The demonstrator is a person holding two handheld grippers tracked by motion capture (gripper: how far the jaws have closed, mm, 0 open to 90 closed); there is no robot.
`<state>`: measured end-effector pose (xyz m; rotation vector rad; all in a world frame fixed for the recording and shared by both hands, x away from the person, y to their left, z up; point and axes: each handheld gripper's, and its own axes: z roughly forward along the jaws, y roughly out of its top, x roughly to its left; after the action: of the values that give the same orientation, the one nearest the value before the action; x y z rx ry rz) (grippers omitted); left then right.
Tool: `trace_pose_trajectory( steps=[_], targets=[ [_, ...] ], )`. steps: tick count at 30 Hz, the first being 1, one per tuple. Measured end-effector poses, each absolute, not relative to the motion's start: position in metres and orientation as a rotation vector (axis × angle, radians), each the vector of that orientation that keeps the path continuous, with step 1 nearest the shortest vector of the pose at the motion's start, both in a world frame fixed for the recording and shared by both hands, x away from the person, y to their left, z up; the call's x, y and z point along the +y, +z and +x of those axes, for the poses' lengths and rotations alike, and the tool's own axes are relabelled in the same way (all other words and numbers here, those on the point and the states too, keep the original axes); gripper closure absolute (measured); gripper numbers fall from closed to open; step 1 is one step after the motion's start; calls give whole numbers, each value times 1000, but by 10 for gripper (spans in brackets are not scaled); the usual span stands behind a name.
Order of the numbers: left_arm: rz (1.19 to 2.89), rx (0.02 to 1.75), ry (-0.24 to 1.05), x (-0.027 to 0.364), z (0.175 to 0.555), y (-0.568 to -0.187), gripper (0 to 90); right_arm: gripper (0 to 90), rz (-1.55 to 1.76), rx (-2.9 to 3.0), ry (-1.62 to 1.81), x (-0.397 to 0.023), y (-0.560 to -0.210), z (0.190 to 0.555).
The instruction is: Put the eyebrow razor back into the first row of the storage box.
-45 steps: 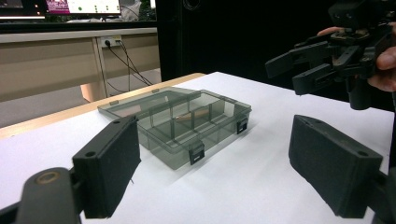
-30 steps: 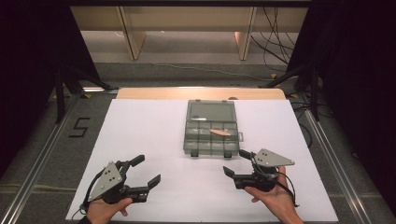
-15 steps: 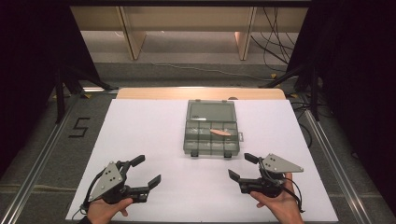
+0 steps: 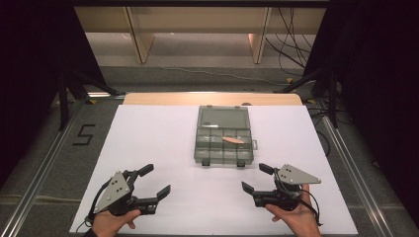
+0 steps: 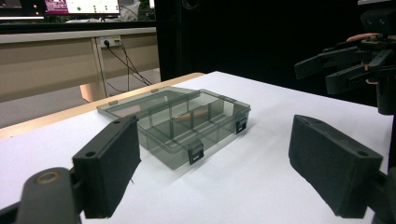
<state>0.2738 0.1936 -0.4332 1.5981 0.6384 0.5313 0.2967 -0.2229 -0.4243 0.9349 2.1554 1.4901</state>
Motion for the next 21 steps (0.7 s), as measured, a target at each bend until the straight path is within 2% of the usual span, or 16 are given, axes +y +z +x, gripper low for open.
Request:
trace_pose_trajectory(
  steps=[21],
  targets=[
    [1588, 634, 527, 193, 275, -434, 165, 179, 940, 2143, 1491, -223, -423, 296]
  ],
)
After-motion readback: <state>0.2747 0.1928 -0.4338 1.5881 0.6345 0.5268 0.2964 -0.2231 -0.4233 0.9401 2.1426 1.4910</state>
